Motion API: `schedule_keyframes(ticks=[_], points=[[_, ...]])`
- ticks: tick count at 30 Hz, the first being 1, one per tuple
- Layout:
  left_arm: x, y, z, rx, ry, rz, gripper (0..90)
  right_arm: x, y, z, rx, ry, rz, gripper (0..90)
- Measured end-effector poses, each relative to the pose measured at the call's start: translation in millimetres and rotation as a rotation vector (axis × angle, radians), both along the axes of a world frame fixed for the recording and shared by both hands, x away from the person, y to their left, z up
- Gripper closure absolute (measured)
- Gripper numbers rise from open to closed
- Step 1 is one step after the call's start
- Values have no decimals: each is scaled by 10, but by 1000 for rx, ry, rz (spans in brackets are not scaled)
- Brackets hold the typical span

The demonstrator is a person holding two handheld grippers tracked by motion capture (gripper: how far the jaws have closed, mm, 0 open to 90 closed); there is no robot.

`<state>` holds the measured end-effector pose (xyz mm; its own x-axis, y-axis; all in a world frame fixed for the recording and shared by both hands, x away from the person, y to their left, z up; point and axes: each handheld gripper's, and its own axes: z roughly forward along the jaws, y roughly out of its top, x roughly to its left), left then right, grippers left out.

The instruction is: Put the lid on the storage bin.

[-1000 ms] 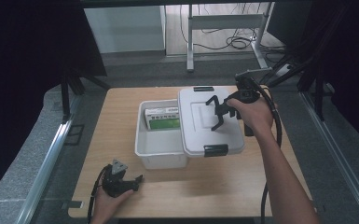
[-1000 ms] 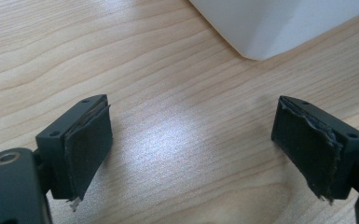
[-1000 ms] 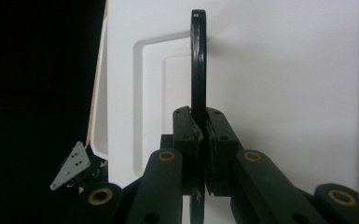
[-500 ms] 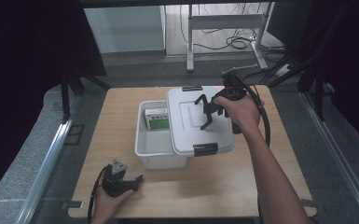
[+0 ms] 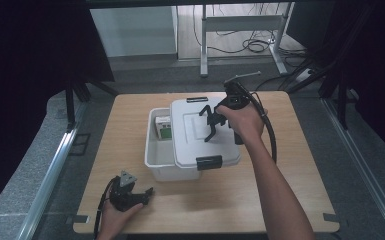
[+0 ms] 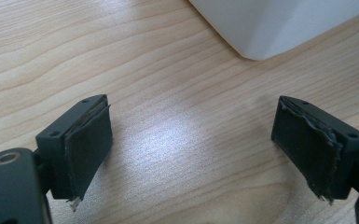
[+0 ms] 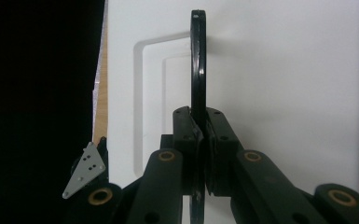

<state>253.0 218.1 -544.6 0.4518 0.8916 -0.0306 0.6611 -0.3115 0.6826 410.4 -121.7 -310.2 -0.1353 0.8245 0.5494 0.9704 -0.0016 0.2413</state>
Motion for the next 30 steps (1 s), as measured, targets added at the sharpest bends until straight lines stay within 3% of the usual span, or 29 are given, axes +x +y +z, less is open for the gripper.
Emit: schedule_keyframes(ticks=[30], points=[[3, -2, 0, 0, 0, -4, 122, 23, 427, -106, 38, 32, 17, 848]])
